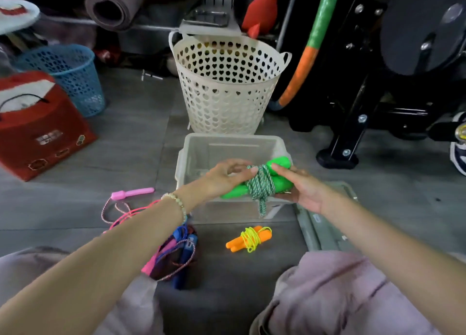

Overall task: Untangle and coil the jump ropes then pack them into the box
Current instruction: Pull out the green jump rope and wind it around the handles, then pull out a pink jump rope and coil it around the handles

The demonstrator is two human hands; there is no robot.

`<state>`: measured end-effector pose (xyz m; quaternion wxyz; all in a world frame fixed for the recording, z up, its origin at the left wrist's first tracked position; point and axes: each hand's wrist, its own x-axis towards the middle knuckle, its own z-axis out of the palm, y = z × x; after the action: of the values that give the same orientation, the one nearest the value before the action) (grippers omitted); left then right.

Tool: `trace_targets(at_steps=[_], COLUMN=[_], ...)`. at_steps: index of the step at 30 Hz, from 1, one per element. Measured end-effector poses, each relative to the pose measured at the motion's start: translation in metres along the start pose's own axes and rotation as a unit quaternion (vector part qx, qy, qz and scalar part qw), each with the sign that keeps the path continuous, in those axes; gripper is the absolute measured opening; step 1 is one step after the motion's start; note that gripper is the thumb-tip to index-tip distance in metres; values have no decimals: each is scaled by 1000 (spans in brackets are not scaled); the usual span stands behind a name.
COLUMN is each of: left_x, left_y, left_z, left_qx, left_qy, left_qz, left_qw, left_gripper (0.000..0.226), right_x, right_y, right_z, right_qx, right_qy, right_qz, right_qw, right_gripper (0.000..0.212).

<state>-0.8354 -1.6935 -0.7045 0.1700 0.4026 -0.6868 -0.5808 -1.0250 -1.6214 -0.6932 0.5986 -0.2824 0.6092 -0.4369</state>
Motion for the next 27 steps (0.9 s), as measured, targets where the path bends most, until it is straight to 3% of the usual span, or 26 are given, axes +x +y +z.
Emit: trace_targets(at_steps=[3, 5, 7, 9, 11, 14, 16, 19, 23, 27], left_x=[0, -1, -2, -5, -5, -3, -3, -3, -2, -5], left_y=[-27, -55, -89, -123, -154, -194, -211, -227, -239, -239], left_z=[20, 35, 53, 71, 83, 81, 73, 63, 59, 56], left_qx=[-30, -104, -165, -160, -125, -26, 48, 98, 132, 158], left_qy=[-67, -161, -204, -188, -123, 45, 93, 112, 125, 126], left_qz=[-77, -161, -241, -295, -329, -342, -327, -326, -315, -299], left_qw=[994, 968, 934, 923, 928, 938, 939, 934, 931, 932], left_gripper=[29, 21, 19, 20, 22, 19, 28, 31, 33, 25], right_x=[-3, -1, 5, 14, 28, 50, 62, 73, 79, 90], right_y=[42, 77, 112, 144, 177, 220, 243, 269, 284, 292], right_z=[-32, -50, -60, -61, -64, -70, -76, -75, -69, -81], right_qx=[58, 57, 54, 57, 39, 9, 12, 40, -64, -168], right_qy=[17, 20, 6, -7, -3, 44, 61, 79, 126, 148], right_qz=[66, 115, 165, 205, 238, 256, 266, 272, 254, 229], right_qw=[996, 992, 985, 977, 970, 966, 962, 958, 957, 947], right_gripper=[14, 17, 20, 11, 10, 47, 56, 67, 42, 69])
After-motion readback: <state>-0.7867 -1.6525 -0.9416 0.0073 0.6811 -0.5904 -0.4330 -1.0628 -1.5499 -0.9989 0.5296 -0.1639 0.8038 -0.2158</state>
